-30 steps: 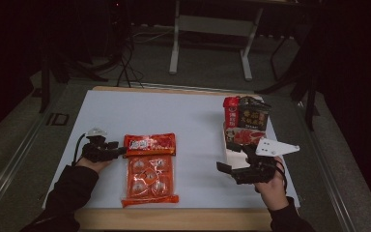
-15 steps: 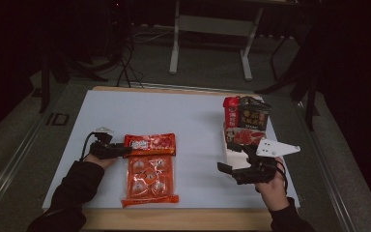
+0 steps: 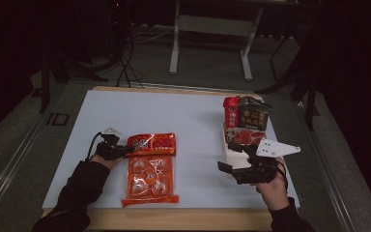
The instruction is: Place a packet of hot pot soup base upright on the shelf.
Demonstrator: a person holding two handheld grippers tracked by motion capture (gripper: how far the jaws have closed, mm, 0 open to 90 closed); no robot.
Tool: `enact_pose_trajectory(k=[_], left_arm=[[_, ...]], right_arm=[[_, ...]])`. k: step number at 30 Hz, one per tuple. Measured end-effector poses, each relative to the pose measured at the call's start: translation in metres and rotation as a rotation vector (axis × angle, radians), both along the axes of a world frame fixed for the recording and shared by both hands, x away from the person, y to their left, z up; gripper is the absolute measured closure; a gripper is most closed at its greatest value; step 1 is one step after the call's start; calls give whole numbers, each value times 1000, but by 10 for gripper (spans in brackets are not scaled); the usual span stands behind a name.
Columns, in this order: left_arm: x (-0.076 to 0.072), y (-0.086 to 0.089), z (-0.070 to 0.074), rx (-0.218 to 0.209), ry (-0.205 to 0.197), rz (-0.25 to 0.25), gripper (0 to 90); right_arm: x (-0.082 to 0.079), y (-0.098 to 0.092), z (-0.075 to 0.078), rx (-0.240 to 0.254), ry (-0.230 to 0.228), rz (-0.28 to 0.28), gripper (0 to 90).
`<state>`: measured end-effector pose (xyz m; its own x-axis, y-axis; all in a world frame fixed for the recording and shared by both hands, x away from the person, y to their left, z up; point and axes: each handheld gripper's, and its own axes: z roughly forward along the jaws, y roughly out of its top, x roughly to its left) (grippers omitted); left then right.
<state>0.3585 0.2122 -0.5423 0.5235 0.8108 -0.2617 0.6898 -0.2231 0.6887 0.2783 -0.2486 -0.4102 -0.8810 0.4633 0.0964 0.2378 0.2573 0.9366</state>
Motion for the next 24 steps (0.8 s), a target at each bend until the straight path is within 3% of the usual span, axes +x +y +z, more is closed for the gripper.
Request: enact_pose_trajectory(k=[2,6,12,18,24], left_arm=[[-2,-2,2,15,-25,3,892],[-5,-3,10,-2,-54,18,895],[-9,-4,24,-25,-84,17,896],[-14,-6,41,-36,-125,9,896],[-21,-10,55,-39,-169,-5,896]], right_arm=[[0,1,0,-1,4,13,212],[2,1,0,16,-2,42,213],[2,0,1,27,-7,25,175],[2,-2,1,23,57,-10,156],[0,0,2,26,43,-3,132]])
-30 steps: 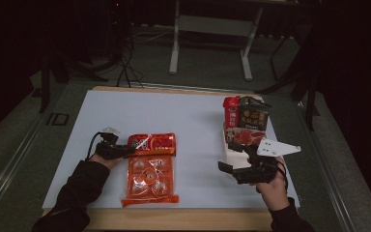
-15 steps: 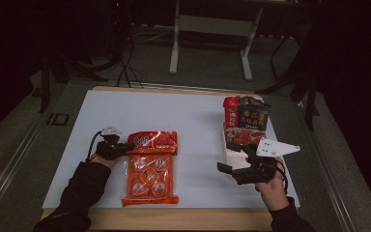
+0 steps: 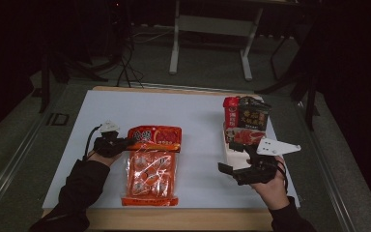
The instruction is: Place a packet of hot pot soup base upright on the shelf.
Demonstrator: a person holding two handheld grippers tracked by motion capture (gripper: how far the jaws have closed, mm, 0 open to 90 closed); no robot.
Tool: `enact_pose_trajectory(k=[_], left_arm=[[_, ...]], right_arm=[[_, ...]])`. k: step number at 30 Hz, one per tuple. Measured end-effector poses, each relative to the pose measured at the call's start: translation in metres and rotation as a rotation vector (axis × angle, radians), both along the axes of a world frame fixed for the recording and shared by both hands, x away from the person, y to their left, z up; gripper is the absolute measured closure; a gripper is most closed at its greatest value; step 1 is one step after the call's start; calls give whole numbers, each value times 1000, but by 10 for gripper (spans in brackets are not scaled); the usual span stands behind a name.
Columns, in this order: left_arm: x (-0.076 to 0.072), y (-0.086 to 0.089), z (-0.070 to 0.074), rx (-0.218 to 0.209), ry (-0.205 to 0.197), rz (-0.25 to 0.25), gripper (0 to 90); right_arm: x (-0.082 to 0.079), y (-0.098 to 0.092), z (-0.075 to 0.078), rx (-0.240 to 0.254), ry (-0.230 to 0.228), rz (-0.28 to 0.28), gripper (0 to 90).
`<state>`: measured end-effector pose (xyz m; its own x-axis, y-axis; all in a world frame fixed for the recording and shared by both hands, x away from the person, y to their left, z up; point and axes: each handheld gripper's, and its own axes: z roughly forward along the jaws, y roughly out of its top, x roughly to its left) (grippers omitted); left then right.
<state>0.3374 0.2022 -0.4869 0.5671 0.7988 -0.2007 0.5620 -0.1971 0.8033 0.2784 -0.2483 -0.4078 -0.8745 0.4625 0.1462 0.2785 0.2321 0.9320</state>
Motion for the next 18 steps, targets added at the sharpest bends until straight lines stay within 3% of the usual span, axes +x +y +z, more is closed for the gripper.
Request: enact_pose_trajectory(k=[7,18], left_arm=[[-8,-3,14,-22,-42,-16,896],[-21,-11,34,-58,-128,-64,897]], right_arm=[[1,7,-2,-29,3,-28,139],[2,14,-7,-42,-3,-29,148]])
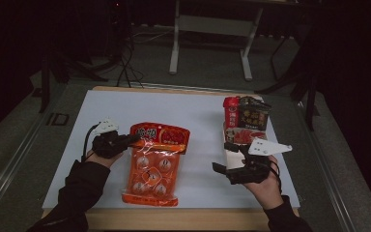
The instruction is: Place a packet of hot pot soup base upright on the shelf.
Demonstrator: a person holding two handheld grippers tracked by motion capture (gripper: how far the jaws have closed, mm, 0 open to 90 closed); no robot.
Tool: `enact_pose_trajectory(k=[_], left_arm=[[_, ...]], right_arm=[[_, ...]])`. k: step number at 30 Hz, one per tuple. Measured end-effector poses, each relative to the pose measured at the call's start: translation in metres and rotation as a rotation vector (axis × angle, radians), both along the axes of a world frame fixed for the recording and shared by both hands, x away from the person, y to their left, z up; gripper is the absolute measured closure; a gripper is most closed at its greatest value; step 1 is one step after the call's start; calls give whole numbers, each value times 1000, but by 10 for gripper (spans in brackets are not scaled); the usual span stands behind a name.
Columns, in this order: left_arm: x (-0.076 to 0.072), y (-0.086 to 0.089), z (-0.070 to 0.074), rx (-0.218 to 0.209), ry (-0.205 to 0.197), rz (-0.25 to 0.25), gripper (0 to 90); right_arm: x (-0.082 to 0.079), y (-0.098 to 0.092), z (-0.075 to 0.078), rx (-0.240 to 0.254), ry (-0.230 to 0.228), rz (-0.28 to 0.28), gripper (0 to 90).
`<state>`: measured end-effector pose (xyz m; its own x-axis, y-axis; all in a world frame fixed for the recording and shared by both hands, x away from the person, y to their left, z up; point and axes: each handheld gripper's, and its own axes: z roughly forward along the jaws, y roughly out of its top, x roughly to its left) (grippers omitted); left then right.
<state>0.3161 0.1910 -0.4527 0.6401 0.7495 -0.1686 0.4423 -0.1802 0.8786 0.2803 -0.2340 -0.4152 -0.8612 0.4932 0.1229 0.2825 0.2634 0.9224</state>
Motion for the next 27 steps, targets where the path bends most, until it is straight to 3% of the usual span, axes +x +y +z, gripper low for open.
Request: enact_pose_trajectory(k=[13,20,24,27], left_arm=[[-21,-24,27,-36,-100,-82,897],[-32,-34,38,-47,-130,-124,897],[-40,-42,45,-73,-149,-173,897],[-51,-51,55,-106,-180,-219,897]], right_arm=[[2,12,-5,8,10,-11,149],[4,17,-10,3,30,-7,148],[5,21,-14,-6,45,13,151],[5,28,-19,9,69,54,242]])
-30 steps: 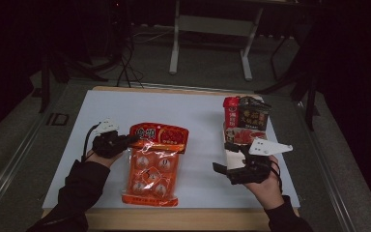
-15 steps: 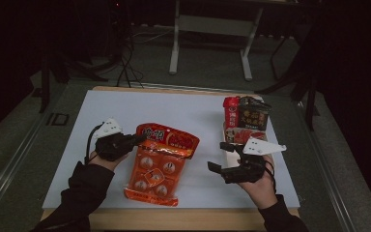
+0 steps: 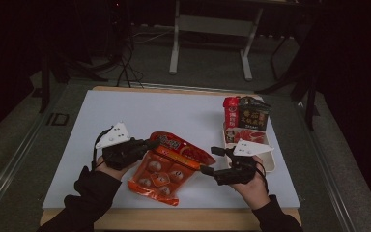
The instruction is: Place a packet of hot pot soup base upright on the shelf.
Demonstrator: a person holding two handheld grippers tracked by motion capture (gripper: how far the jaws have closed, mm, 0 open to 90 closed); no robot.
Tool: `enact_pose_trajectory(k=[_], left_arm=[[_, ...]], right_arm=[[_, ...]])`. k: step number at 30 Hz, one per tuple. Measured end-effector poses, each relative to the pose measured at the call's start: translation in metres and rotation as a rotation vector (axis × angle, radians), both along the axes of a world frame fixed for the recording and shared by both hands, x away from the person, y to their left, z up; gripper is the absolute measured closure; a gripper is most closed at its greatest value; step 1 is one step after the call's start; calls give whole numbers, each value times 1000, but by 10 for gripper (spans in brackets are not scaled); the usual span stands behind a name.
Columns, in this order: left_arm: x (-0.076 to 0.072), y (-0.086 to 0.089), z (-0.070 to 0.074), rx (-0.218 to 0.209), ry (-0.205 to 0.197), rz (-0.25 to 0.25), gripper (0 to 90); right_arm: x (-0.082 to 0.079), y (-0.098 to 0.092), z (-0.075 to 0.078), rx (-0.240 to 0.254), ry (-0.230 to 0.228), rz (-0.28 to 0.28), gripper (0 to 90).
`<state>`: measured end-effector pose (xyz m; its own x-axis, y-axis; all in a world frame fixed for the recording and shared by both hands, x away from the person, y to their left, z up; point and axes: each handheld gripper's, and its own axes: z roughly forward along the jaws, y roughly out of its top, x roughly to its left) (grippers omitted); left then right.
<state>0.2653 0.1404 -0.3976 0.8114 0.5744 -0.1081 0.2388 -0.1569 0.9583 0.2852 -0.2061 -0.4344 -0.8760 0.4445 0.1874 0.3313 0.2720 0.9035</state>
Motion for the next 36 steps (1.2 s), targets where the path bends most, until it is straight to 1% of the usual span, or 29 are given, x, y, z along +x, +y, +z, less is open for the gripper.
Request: enact_pose_trajectory(k=[1,2,3,4,6,7,8,9,10,11,12,14,15,16,18,19,20,21,22,25,26,27,28,29,31,32,33,34,36], left_arm=[[-2,-2,3,-1,-5,-13,897],[-2,-2,3,-1,-5,-13,897],[-4,-3,5,-4,-16,-20,897],[-6,-5,7,-10,-21,-25,897],[-8,-7,11,-18,-22,-40,897],[-7,-7,12,-26,-15,-48,897],[-8,-8,12,-29,-12,-50,897],[-7,-7,12,-40,-11,-52,896],[-7,-7,12,-40,-11,-52,897],[-7,-7,12,-51,-7,-50,897],[-6,-7,12,-49,0,-50,896],[-6,-7,11,-54,-4,-45,896],[-5,-6,11,-48,3,-47,895],[-4,-6,10,-53,6,-54,895],[-2,-5,9,-68,25,-70,893],[-2,-5,8,-69,22,-70,892],[-2,-5,8,-66,19,-73,891],[-1,-5,7,-70,27,-81,890],[-1,-5,7,-69,21,-86,889],[1,-5,6,-67,24,-102,883],[2,-5,6,-77,39,-110,874],[3,-4,5,-90,43,-120,872],[3,-4,5,-90,43,-120,866],[4,-5,3,-96,46,-127,866],[5,-4,2,-116,59,-143,845],[6,-4,1,-125,58,-147,833],[5,-4,0,-127,49,-147,833],[5,-4,-1,-134,47,-151,811],[5,-5,-1,-134,39,-147,735]], right_arm=[[0,1,-1,2,7,17,273],[-1,2,-1,-6,-7,28,349],[-1,2,-1,-6,-7,28,349],[-2,2,-1,-9,-9,45,431],[-3,1,-1,21,5,94,639],[-4,0,0,27,14,109,670],[-4,0,1,27,14,114,773],[-5,-1,3,34,13,123,811],[-5,-1,3,34,13,123,811],[-5,-3,5,49,26,138,853],[-6,-5,8,67,42,160,893],[-8,-5,10,66,38,156,900],[-9,-5,12,58,27,157,900],[-11,-5,14,56,21,147,900],[-11,-7,17,59,22,144,900],[-11,-8,18,65,34,143,900],[-10,-8,19,69,36,138,900],[-10,-9,20,71,34,131,900],[-9,-11,21,79,42,132,900],[-10,-13,25,79,36,120,900],[-10,-14,27,80,28,115,900],[-10,-14,29,82,29,114,900],[-10,-14,29,82,29,114,900],[-11,-15,31,70,11,111,900],[-12,-16,36,74,8,114,900],[-12,-17,38,66,-7,109,900],[-11,-18,40,72,-3,111,900],[-11,-18,42,74,-4,111,900],[-11,-19,46,68,-20,109,900]])
